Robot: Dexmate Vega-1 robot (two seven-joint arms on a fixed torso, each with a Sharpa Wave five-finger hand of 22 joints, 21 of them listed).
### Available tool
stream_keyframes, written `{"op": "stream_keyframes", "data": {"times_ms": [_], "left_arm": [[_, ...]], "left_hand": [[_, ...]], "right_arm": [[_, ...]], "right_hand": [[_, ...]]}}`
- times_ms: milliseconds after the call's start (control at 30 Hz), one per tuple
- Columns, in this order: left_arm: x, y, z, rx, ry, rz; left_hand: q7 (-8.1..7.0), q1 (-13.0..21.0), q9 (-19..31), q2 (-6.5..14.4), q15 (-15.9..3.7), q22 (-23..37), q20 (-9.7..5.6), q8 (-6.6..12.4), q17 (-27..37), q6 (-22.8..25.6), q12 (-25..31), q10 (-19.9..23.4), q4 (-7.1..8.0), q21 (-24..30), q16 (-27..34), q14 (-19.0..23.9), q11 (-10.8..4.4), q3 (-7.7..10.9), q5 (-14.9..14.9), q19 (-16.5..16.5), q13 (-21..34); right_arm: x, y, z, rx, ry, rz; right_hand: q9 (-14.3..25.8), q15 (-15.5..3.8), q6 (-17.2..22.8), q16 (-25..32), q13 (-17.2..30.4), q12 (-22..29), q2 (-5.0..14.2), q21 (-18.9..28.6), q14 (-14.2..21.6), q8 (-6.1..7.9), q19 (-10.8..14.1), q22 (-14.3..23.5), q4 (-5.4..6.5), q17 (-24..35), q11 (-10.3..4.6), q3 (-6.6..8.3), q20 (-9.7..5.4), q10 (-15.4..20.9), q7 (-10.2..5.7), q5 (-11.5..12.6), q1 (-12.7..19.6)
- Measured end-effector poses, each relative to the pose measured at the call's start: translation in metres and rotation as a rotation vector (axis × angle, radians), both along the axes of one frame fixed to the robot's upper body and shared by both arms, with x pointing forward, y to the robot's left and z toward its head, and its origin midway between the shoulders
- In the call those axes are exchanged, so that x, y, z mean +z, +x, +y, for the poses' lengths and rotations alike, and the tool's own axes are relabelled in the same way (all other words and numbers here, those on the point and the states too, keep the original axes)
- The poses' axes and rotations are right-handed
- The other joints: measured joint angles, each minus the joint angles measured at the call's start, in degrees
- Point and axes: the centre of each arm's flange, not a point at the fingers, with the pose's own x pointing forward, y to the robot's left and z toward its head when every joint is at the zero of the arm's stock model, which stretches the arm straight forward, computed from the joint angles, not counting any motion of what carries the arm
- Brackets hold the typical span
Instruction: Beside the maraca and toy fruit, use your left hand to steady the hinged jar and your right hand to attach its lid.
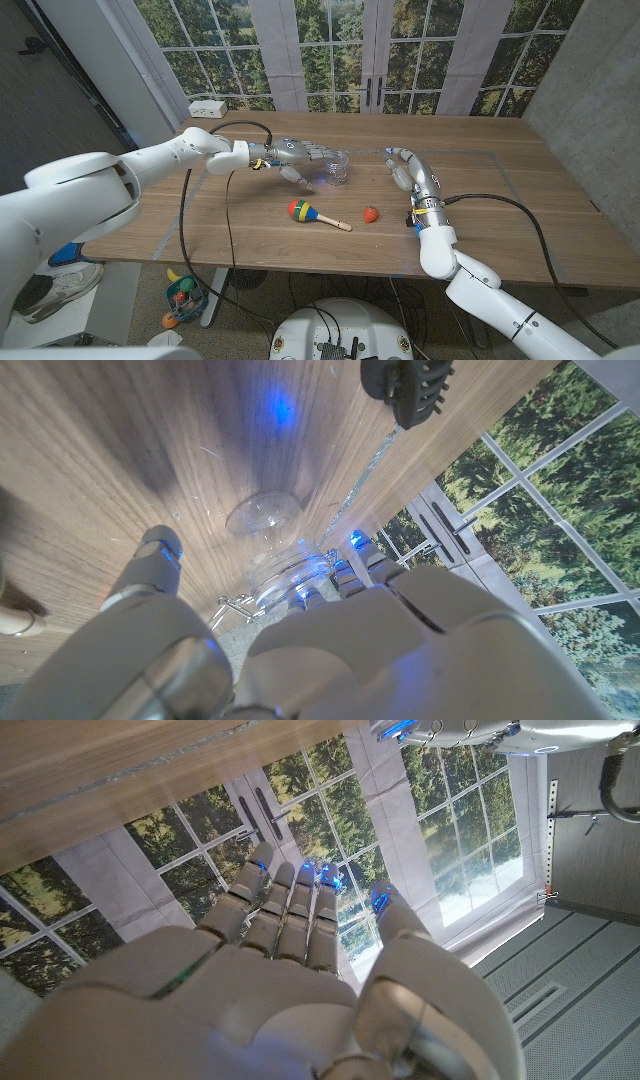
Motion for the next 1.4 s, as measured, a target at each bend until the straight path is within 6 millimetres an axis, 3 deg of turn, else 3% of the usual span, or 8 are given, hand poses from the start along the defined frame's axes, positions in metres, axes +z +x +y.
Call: {"op": "stream_keyframes", "data": {"times_ms": [1133,1267,1400], "left_arm": [[0.001,-0.001,-0.001,-0.001,0.003,-0.016],[0.001,-0.002,-0.001,0.001,0.004,-0.018],[0.001,-0.003,-0.001,0.001,0.003,-0.02]], "left_hand": [[0.0,0.5,-0.3,-0.1,0.0,0.0,0.17,0.06,0.0,0.0,-0.3,0.8,0.06,-0.4,0.0,0.6,-0.22,-0.87,0.0,0.6,0.0],[0.0,0.5,-0.3,-0.1,0.0,0.0,0.17,0.06,0.0,0.0,-0.3,0.8,0.06,-0.4,0.0,0.6,-0.22,-0.87,0.0,0.6,0.0],[-0.01,0.8,-0.3,0.1,0.0,0.0,0.18,0.06,0.0,0.0,-0.3,0.8,-0.09,-0.9,0.0,0.6,-0.22,-1.02,0.0,0.6,0.0]], "right_arm": [[-0.001,0.006,0.03,0.074,-0.172,0.046],[-0.002,0.007,0.033,0.082,-0.183,0.046],[-0.003,0.006,0.036,0.097,-0.195,0.042]], "right_hand": [[0.0,0.0,1.2,0.9,0.5,0.6,-0.07,0.0,0.0,0.0,0.6,0.0,0.24,1.1,-0.72,-0.24,-0.17,1.5,-0.82,0.3,1.4],[0.0,0.0,2.3,1.4,0.7,1.1,-0.07,0.0,0.0,0.0,0.8,0.0,0.24,1.4,-0.84,-0.24,0.03,2.5,-0.83,0.4,1.4],[0.0,0.02,5.2,2.1,1.0,1.8,-0.06,0.0,0.8,0.88,1.2,0.2,0.25,2.0,-1.1,-0.25,-0.39,4.6,-1.01,0.4,1.4]]}}
